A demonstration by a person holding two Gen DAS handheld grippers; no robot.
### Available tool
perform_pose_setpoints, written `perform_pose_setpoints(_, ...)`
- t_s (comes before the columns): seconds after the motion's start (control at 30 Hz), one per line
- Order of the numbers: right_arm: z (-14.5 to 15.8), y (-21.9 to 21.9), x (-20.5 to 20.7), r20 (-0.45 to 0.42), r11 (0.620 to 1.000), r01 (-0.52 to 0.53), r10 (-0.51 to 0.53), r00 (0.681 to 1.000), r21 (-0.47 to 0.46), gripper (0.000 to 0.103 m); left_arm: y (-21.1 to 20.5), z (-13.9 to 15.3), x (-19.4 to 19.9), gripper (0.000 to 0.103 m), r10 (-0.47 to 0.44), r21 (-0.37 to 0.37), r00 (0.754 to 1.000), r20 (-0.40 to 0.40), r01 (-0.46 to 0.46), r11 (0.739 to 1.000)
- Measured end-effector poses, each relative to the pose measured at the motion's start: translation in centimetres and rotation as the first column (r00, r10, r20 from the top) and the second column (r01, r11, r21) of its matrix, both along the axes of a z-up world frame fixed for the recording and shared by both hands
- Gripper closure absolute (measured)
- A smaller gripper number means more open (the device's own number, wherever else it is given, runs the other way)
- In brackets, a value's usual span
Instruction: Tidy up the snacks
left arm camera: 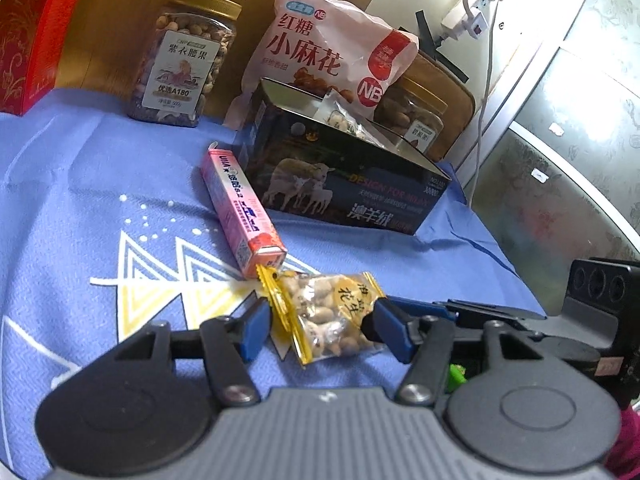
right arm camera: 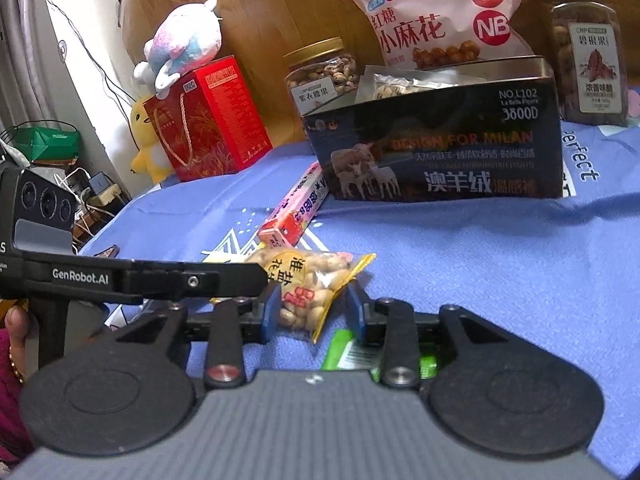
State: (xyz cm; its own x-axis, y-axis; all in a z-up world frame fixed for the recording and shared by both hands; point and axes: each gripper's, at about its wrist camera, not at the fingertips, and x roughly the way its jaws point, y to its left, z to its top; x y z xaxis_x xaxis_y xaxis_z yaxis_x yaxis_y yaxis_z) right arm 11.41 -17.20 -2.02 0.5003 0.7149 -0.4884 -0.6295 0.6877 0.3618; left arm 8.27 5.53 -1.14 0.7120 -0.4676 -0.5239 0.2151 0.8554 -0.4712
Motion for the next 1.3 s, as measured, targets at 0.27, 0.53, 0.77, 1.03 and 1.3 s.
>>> perform_pose_setpoints(0.27,0.0,0.3,-0.2,0.016,1.000,-0.015,0.015,1.000,-0.014,0.059,0.4,0.0,0.0,0.036,-0.013,-0.043,1.000,-0.004,0.013,0.999)
perform_pose_setpoints(0.53,0.0,0.6,-0.4,0.033,0.999,-0.038,0.039,0.999,-0.025,0.049,0.7,-0.1,0.1,0.035,-0.019,-0.076,1.000,-0.011,0.018,0.997)
perform_pose_setpoints(0.77,0.1,1.5,-1.1,0.076,0.995,-0.055,0.061,0.995,-0.081,0.047,0.5,-0.1,0.1,0.035,-0.028,-0.077,1.000,-0.010,0.027,0.997)
perform_pose_setpoints(1.03,0.2,2.9,-2.3,0.158,0.981,-0.069,0.099,0.983,-0.184,0.056,0.5,-0.2,0.1,0.040,-0.026,-0.076,1.000,-0.010,0.025,0.997)
perform_pose_setpoints(1.3,0.5,2.8,-3.2,0.221,0.982,-0.025,0.066,0.973,-0.186,0.063,0.6,0.0,-0.1,0.052,-0.049,-0.089,0.999,0.014,0.050,0.995)
